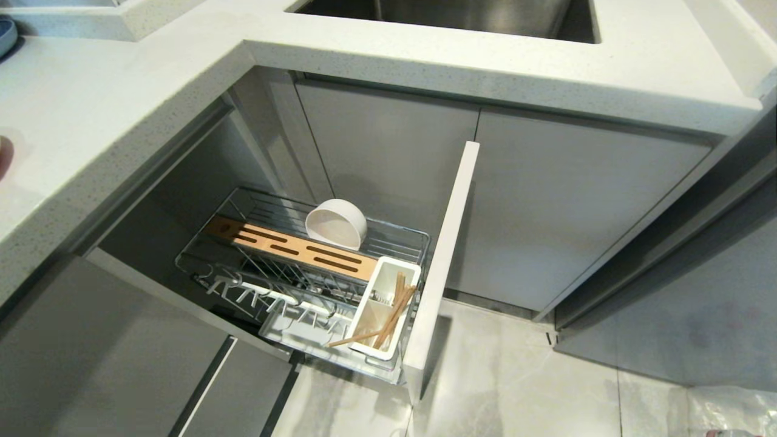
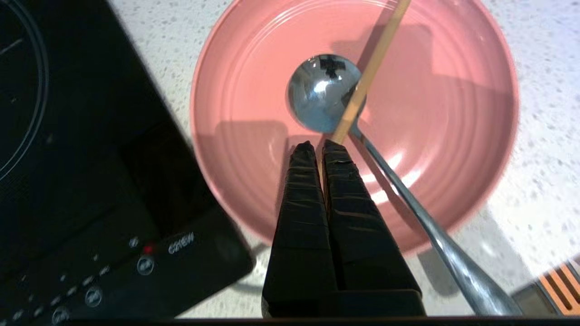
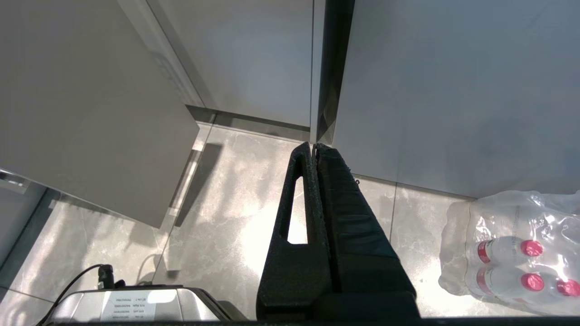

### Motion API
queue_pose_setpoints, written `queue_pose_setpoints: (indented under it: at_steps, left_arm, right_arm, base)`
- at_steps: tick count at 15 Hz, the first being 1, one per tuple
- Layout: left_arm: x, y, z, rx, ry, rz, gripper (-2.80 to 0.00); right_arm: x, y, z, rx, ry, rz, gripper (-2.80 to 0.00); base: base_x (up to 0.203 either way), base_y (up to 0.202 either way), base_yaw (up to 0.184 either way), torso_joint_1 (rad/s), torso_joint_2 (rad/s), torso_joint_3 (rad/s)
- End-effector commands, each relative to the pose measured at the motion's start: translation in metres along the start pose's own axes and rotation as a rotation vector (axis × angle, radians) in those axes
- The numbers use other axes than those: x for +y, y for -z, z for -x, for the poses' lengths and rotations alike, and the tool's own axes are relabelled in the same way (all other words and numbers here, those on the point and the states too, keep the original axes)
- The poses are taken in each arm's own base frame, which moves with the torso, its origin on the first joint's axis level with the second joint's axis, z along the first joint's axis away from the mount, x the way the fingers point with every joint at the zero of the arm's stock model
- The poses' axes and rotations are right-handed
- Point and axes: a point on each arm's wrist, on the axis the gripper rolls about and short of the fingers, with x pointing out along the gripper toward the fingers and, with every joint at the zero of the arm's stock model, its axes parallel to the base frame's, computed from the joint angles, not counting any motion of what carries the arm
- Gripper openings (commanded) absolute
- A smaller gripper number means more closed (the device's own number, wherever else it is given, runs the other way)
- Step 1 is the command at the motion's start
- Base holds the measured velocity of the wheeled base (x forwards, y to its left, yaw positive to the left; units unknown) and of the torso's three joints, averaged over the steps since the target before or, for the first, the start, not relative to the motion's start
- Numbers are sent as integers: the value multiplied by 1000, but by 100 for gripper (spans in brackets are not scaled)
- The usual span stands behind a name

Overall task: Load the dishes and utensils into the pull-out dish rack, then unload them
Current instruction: Pick up the spoon and place it in the cupboard

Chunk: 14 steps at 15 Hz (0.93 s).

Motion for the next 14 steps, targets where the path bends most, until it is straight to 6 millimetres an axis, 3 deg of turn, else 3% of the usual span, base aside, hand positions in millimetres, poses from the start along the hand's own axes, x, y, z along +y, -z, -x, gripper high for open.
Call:
queue_pose_setpoints:
  at_steps: [1,2,3,14]
  left_arm:
    - [2,-2,-17,42,-4,7,-280]
    - [2,-2,-22,57,-2,6,-280]
    - [1,-2,-24,59,8,4,0]
    - [1,-4,-53,125,127,1,0]
  right_arm:
    - [0,0,0,1,0,0,-280]
    - [0,0,0,1,0,0,-280]
    - [0,0,0,1,0,0,-280]
    - [0,0,0,1,0,0,-280]
  base:
    - [0,0,0,0,0,0]
    - [0,0,0,0,0,0]
    - [0,0,0,0,0,0]
    - [0,0,0,0,0,0]
